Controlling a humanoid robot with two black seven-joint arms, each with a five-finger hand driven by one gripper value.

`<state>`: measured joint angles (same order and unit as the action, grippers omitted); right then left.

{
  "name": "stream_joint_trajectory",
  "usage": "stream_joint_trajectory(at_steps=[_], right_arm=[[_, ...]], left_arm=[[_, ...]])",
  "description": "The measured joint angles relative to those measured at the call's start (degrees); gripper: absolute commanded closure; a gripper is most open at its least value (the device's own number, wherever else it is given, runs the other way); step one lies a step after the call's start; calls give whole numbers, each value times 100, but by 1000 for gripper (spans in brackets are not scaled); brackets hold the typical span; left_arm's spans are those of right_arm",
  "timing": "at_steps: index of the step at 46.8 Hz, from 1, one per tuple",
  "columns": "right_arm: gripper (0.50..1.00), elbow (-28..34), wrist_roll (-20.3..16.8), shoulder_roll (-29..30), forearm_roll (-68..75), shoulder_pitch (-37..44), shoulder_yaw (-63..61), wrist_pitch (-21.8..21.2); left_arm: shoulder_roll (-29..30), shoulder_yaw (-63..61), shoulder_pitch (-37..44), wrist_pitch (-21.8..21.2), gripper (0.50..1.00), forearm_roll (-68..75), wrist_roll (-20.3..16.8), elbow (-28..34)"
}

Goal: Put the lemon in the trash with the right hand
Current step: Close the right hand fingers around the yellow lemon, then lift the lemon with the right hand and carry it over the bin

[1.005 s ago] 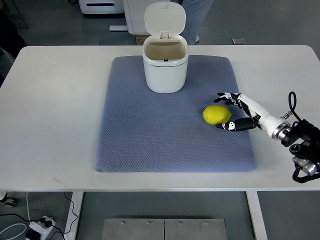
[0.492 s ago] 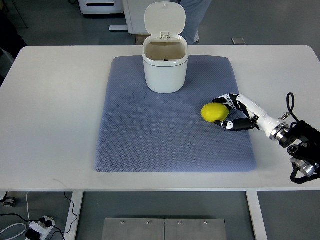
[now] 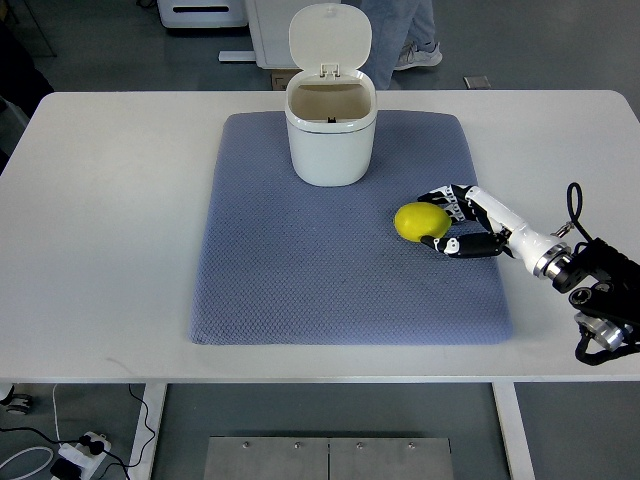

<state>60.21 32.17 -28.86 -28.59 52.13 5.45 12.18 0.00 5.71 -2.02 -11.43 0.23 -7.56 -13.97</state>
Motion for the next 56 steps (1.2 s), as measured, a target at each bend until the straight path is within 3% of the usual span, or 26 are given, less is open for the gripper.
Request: stream_joint_trajectory(at_steps=[18,36,46,56], right_arm=[[1000,2,15,-125,40,41,-31,-11],[1000,-22,27,-719,314,260,-100,-123],[1000,-168,2,-1007,596,660,-99,-536],[1000,-844,-28,-1018,1058,933,-97,-1113]], left_arm=[[0,0,0,0,500,-5,0,0],[0,0,0,0,500,-2,0,0],[0,0,0,0,500,-1,0,0],[0,0,0,0,500,-1,-1,0]])
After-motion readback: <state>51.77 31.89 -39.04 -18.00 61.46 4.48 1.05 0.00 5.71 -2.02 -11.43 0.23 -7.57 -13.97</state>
